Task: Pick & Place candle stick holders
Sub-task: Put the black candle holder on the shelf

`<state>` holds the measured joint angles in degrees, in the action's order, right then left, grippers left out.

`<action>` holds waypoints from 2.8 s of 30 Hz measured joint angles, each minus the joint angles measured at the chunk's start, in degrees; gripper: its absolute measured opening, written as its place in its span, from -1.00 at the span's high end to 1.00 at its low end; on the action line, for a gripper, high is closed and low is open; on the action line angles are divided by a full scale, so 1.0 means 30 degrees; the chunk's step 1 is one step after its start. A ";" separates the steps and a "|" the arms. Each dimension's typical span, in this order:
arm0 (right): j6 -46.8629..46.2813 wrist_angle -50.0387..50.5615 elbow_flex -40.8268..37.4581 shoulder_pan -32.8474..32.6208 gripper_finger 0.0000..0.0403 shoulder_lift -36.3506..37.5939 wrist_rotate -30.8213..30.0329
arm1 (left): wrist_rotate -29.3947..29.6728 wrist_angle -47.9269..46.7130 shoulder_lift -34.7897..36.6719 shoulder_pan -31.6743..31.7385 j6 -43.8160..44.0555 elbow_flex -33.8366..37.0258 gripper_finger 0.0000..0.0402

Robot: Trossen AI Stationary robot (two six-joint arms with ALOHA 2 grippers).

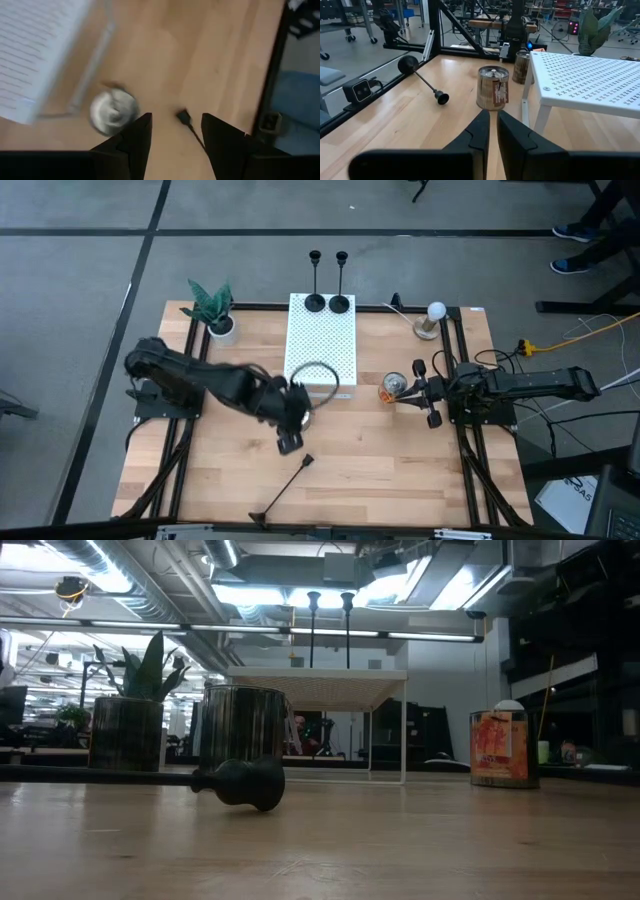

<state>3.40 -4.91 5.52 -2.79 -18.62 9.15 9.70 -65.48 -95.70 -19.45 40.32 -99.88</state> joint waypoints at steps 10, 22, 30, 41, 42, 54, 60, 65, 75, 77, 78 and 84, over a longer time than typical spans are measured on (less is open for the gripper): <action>0.0007 0.0007 0.0000 0.0002 0.81 0.0002 -0.0022 | -0.1358 0.0466 -0.3400 -0.2029 0.1524 0.0007 0.16; 0.0015 0.0009 0.0000 0.0001 0.80 0.0002 -0.0029 | -0.5599 0.0391 -0.7135 -0.2713 0.8737 0.0000 0.16; 0.0015 0.0015 0.0000 0.0002 0.80 -0.0004 -0.0029 | -0.6174 0.0498 -0.8832 -0.2175 0.8820 0.0000 0.17; 0.0015 0.0015 0.0000 -0.0004 0.80 -0.0005 -0.0029 | -0.6059 0.2142 -0.9085 -0.2134 0.9123 0.0324 0.26; 0.0015 0.0015 0.0000 0.0001 0.80 0.0002 -0.0029 | -0.6030 0.2447 -0.9085 -0.2117 0.9182 0.0516 0.27; 0.0022 0.0022 0.0000 0.0002 0.80 0.0002 -0.0029 | -0.6093 0.4717 -0.9099 -0.1810 0.9309 0.2266 0.29; 0.0022 0.0015 0.0000 -0.0001 0.80 -0.0001 -0.0029 | -0.6239 0.4701 -0.9093 -0.1801 0.9176 0.2266 0.29; 0.0022 0.0015 0.0000 -0.0005 0.80 0.0002 -0.0029 | -0.6239 0.4681 -0.9093 -0.1796 0.8682 0.2266 0.40; 0.0022 0.0015 0.0000 0.0002 0.80 -0.0004 -0.0029 | -0.6247 0.4422 -0.9050 -0.1444 0.6746 0.2266 0.94; 0.0022 0.0015 0.0000 -0.0005 0.80 -0.0003 -0.0029 | -0.6547 0.4593 -0.9039 -0.1254 0.6010 0.2266 0.94; 0.0022 0.0019 0.0000 -0.0005 0.80 -0.0005 -0.0029 | -0.6795 0.4446 -0.8996 -0.1122 0.5660 0.2269 0.94; 0.0022 0.0073 0.0000 -0.0005 0.80 -0.0005 -0.0029 | -0.7756 0.4396 -0.8267 -0.0605 0.2311 0.2171 0.96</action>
<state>3.46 -4.69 5.52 -2.81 -18.63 9.06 -13.57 -52.29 -120.50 -21.27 47.25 -93.36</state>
